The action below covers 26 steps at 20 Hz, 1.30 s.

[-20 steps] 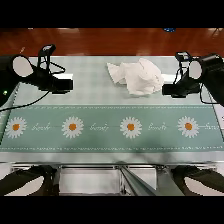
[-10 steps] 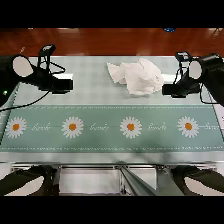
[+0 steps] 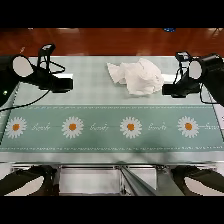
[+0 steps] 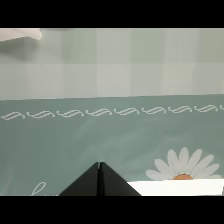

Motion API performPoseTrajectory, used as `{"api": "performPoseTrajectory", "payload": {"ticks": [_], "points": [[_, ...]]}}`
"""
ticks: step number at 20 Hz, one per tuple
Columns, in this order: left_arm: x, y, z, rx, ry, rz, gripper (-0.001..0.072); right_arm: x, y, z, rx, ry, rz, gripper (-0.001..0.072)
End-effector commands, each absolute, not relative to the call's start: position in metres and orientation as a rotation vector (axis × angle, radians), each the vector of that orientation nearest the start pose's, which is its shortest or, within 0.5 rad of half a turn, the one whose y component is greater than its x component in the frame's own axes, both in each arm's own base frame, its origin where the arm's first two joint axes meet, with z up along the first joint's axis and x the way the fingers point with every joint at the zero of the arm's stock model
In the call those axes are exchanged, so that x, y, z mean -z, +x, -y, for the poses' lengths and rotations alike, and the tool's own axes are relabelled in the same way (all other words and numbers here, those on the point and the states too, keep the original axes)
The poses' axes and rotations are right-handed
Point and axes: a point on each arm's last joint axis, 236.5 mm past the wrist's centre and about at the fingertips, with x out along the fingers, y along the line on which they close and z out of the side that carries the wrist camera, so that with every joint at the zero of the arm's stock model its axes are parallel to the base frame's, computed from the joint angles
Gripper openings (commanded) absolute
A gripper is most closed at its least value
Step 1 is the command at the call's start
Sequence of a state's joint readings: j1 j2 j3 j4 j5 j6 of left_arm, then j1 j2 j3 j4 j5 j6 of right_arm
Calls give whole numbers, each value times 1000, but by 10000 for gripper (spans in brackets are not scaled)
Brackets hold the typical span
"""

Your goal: Fold the shirts.

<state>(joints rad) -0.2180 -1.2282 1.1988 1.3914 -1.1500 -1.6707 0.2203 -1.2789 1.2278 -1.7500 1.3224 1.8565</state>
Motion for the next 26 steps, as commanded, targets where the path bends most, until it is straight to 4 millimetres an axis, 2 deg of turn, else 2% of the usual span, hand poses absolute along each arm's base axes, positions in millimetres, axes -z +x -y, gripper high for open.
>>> {"api": "performPoseTrajectory", "payload": {"ticks": [1, 3, 4, 5, 6, 8, 11, 12, 15, 17, 19, 22, 23, 24, 25, 26], "points": [[-50, 383, 124, 234, -127, -1165, 28, -33, 387, -41, 104, -70, -1223, 20], [-54, 393, 125, 233, -132, -1120, 29, -48, 421, -45, 77, -78, -1071, 40], [-57, 403, 121, 221, -123, -1080, 60, -58, 438, -47, 62, -88, -986, 214], [-57, 409, 118, 210, -108, -1057, 255, -68, 454, -52, 39, -96, -907, 411], [-55, 412, 115, 203, -95, -1051, 501, -77, 471, -57, 14, -103, -829, 408], [-48, 407, 109, 157, -146, -1100, 508, -78, 497, -60, -7, -88, -744, 406], [-33, 372, 104, 145, -124, -1262, 508, -39, 527, -49, 13, -17, -808, 406], [-30, 361, 105, 155, -103, -1306, 508, -22, 538, -52, -16, 10, -841, 405], [-31, 347, 112, 177, -78, -1344, 508, 23, 558, -88, -173, 66, -961, 405], [-31, 344, 119, 191, -68, -1344, 508, 52, 559, -107, -244, 62, -1058, 405], [-31, 343, 123, 190, -74, -1347, 508, 79, 552, -111, -260, 50, -1151, 405], [-31, 344, 123, 185, -82, -1345, 508, 96, 541, -111, -258, 56, -1221, 399], [-31, 344, 123, 183, -83, -1345, 508, 98, 537, -111, -260, 56, -1237, 332], [-31, 344, 122, 183, -83, -1345, 508, 99, 534, -111, -262, 55, -1252, 180], [-31, 342, 122, 185, -78, -1350, 508, 98, 531, -111, -266, 55, -1264, 58], [-31, 340, 120, 192, -56, -1359, 508, 93, 528, -110, -267, 60, -1269, 21]]}}
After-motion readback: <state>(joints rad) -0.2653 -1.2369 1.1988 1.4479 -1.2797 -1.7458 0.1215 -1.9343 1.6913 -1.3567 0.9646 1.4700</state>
